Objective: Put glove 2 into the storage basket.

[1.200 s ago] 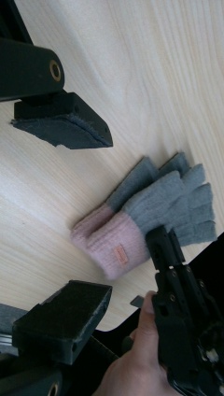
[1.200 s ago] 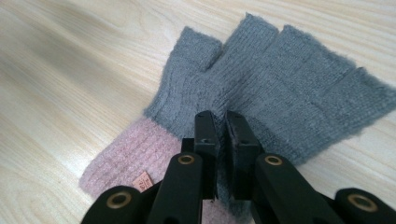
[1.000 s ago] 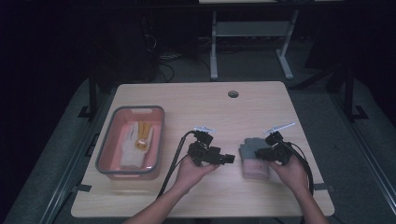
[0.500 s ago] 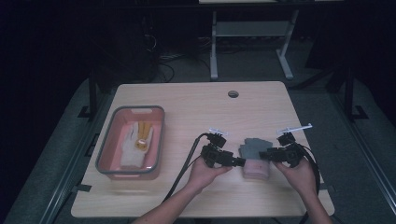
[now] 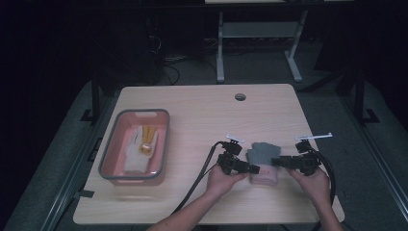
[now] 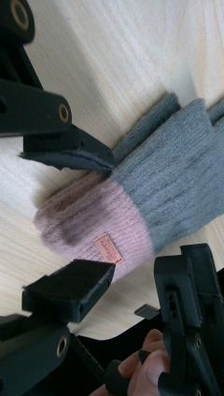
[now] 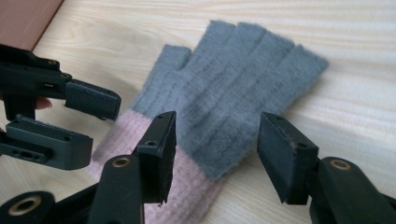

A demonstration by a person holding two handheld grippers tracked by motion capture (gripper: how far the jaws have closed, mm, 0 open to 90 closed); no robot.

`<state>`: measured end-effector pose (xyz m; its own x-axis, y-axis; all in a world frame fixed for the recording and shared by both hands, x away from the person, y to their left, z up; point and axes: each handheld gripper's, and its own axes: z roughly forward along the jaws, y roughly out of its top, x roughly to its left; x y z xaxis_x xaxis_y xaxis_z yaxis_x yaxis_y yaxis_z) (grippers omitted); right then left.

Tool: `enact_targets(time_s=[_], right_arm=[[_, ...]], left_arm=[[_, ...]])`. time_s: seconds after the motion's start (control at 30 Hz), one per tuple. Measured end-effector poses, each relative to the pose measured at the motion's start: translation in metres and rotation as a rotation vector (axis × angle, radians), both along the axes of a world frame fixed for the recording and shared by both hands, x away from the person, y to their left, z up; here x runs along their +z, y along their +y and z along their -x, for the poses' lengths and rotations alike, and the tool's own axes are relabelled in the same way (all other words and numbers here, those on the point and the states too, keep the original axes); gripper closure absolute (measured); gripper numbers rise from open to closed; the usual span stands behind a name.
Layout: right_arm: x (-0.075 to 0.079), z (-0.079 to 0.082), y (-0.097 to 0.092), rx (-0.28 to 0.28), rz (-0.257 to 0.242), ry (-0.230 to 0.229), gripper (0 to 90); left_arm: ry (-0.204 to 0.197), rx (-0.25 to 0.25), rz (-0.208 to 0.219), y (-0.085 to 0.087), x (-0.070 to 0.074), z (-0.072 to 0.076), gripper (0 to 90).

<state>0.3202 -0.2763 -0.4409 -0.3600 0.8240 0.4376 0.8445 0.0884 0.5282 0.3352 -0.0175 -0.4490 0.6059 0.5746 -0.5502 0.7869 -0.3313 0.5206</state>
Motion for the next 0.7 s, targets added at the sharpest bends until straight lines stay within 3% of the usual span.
enact_targets(time_s=[0.13, 0.23, 0.47, 0.6, 0.7], right_arm=[[-0.009, -0.001, -0.003, -0.011, -0.055, 0.016, 46.7], [-0.012, 0.000, -0.004, -0.025, -0.062, 0.006, 47.4], [-0.017, -0.001, -0.003, -0.037, -0.082, 0.000, 47.2], [-0.021, -0.002, -0.005, -0.035, -0.083, -0.002, 46.6], [-0.025, -0.003, -0.004, -0.036, -0.087, 0.006, 46.6]], left_arm=[[0.006, -0.006, -0.022, -0.006, -0.004, 0.002, 44.8], [-0.011, -0.008, -0.057, -0.010, -0.006, 0.004, 44.7], [-0.003, -0.016, -0.079, -0.013, -0.011, 0.005, 43.0], [-0.027, -0.027, -0.093, -0.014, -0.011, 0.006, 39.3], [-0.009, -0.014, -0.077, -0.015, -0.011, 0.005, 40.4]])
